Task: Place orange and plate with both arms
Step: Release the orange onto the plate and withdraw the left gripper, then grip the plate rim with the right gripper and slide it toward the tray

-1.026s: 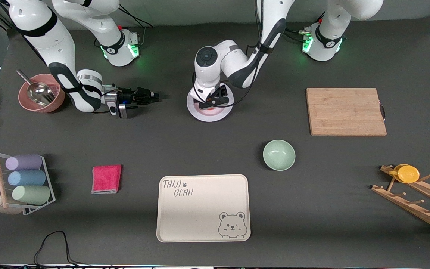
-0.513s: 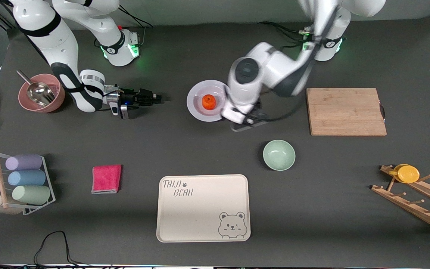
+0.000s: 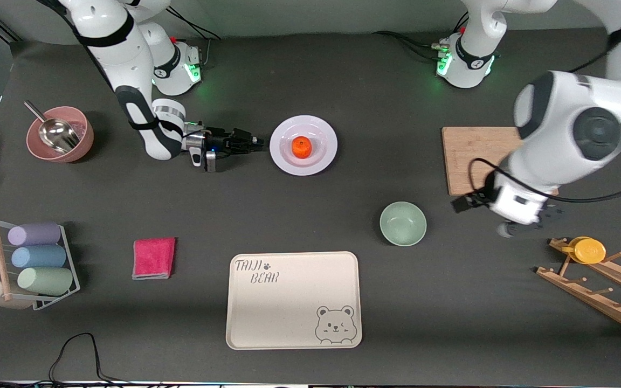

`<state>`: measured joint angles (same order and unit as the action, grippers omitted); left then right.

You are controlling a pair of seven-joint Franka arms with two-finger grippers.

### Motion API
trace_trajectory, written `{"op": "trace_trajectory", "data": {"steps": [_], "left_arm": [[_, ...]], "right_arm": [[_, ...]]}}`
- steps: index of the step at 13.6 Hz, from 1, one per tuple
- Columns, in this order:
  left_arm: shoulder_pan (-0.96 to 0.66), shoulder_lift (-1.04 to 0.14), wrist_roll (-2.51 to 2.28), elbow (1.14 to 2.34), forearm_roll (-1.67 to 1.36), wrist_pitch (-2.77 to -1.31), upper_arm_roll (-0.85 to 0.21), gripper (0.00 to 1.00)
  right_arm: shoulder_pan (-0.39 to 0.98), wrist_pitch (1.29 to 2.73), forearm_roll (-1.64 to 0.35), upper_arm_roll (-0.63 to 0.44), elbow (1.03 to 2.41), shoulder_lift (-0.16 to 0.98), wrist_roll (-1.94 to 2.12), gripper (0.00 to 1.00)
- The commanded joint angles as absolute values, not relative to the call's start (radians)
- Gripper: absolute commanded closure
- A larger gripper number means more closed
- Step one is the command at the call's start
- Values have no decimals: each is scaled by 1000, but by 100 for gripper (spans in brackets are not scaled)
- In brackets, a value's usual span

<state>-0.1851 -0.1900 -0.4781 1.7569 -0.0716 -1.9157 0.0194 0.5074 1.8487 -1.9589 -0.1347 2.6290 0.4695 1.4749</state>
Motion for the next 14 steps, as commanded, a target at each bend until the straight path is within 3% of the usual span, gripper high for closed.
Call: {"op": "trace_trajectory", "data": {"steps": [1,4,6,9,13,14], "left_arm": [[-102,-124,-358,1766,-37,-1824,29,0],[79,-59,-336,1769,-19,-1724,-75,0],[155,-29,-275,1770,-8,-1697,-135,0],[121,-5,-229,1779,21,-1697,-104,0],[-44,12,-235,1793,71,-1694,21,0],[-44,8,-232,1790,69,-1697,23,0]], "right_arm": [[557,1853,-2028,-138,2582,514,1480,57],[566,1853,-2037,-137,2565,528,1480,57],[568,1853,-2037,-130,2557,529,1480,67],[566,1853,-2039,-117,2545,534,1480,74],[566,1853,-2037,-117,2537,532,1480,100],[565,1852,-2039,-117,2537,529,1479,100]]}}
